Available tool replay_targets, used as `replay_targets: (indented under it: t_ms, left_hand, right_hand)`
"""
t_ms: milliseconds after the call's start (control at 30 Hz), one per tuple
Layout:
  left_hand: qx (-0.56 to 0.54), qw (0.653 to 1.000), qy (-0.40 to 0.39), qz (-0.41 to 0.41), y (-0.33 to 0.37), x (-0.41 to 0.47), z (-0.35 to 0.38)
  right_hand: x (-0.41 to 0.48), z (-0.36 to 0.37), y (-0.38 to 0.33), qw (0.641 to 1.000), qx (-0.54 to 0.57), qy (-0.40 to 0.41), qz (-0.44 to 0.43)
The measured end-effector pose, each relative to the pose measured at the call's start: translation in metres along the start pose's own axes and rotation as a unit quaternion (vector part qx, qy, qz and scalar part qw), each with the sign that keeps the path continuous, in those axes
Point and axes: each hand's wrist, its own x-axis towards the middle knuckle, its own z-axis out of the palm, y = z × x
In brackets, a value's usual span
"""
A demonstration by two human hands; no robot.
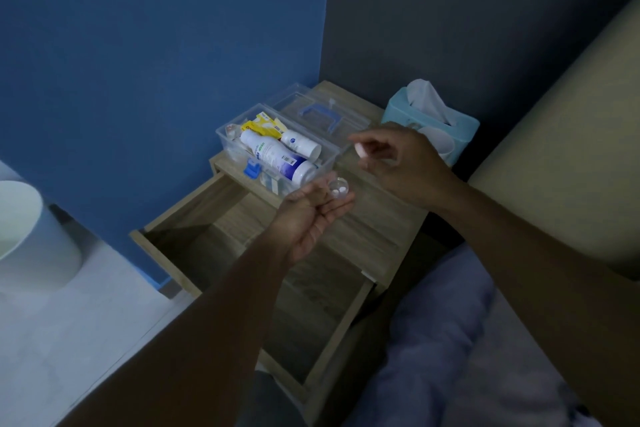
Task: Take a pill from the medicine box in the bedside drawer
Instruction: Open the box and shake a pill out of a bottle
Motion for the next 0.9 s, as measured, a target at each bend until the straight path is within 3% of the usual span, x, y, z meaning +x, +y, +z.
replay_targets:
  t_ms: [133,233,333,467,600,900]
  left_hand:
    - [0.059,0.998,-0.001,-0.003,-0.003,0.002,-0.002]
    - [0.175,0.984,0.014,0.019,-0.010,0.006,-0.007]
    - [0.337,0.937,0.050,0.070,-0.016,0.015,-0.016]
    - [0.468,0.875,0.030,0.119,-0.028,0.024,-0.024]
    - [0.610,0.778,0.001,0.151,-0.035,0.034,-0.027]
    - [0.676,0.727,-0.007,0.121,-0.055,0.068,-0.024]
  right_hand:
    - [-0.020,0.009,0.026,0.994,0.032,0.043,0.099]
    - [-0.039,0.023,0.044,0.980,0.072,0.078,0.171]
    - [-0.056,0.039,0.060,0.967,0.091,0.111,0.209]
    - [-0.076,0.059,0.082,0.956,0.042,0.162,0.242]
    - [-0.089,0.069,0.097,0.954,0.020,0.169,0.247]
    - [-0.104,0.078,0.123,0.953,-0.053,0.168,0.246]
